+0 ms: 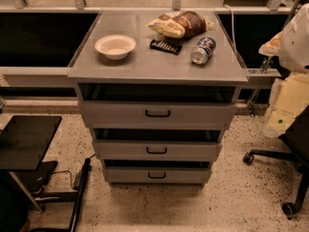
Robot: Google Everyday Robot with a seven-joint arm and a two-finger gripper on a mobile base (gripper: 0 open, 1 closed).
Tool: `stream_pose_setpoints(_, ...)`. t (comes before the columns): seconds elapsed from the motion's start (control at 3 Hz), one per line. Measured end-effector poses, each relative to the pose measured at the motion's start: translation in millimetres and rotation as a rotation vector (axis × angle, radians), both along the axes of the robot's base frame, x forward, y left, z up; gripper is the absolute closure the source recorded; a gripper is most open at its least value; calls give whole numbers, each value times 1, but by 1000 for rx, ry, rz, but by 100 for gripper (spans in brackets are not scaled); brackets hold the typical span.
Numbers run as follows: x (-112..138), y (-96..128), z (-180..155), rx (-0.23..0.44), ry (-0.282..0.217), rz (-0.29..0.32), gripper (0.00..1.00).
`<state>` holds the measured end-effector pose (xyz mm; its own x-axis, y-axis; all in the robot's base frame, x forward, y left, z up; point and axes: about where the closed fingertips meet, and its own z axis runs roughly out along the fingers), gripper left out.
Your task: Open bottom drawer
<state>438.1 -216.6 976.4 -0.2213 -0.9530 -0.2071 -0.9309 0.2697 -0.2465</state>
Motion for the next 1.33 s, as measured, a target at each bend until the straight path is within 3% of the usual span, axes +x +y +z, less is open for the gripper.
stream_pose_setpoints(0.33,-8,-3,-8,11,-8,6,0)
stream_pose_setpoints(0.67,-31,-18,-48,92,-8,12,0)
stream_pose_setpoints(1.0,-60,-39,-126,252,-3,-18,0)
stream_pose_setpoints(1.33,-91,-52,-229,411,27,-87,0)
